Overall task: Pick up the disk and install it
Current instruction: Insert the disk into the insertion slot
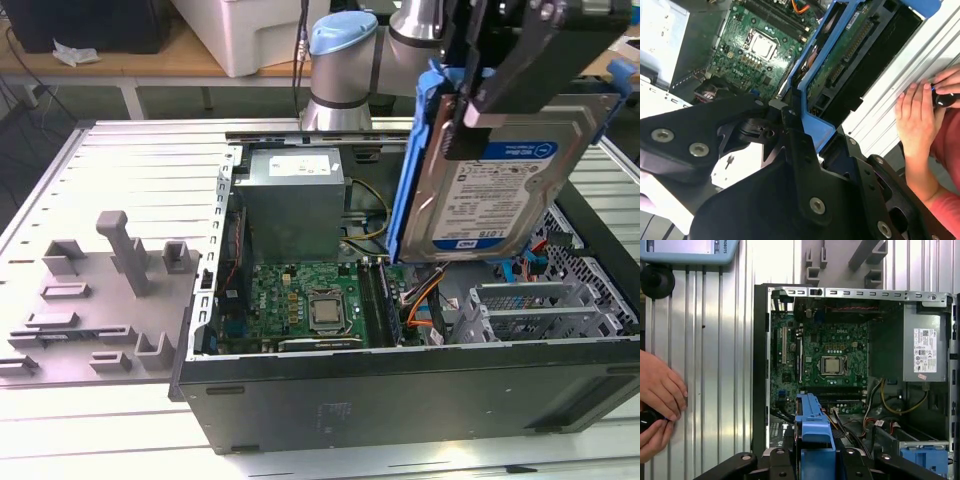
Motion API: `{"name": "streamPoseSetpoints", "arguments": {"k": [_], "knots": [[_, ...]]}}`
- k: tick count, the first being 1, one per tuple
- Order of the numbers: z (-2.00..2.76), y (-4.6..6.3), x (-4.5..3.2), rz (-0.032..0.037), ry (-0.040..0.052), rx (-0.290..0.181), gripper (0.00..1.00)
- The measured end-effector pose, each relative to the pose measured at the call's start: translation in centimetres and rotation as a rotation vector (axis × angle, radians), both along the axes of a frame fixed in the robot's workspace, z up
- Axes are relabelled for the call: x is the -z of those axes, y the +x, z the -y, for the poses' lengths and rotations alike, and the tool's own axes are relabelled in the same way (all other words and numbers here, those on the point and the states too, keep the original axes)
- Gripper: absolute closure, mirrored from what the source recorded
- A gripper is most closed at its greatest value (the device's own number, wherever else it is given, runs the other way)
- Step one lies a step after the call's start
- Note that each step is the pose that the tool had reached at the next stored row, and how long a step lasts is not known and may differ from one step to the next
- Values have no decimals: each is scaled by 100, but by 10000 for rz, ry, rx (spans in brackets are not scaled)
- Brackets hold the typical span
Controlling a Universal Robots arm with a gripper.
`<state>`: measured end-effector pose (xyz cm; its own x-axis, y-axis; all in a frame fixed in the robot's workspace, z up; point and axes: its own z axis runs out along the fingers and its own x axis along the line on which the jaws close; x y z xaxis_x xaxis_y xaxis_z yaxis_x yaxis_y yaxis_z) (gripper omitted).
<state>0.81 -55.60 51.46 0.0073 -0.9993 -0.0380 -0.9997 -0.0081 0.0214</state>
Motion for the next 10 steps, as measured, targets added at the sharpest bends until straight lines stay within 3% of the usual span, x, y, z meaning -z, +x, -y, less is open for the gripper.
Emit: {"name": "streamPoseSetpoints", "arguments": {"k": [10], "knots": [[36,320,33,0,-1,-1,63]]}}
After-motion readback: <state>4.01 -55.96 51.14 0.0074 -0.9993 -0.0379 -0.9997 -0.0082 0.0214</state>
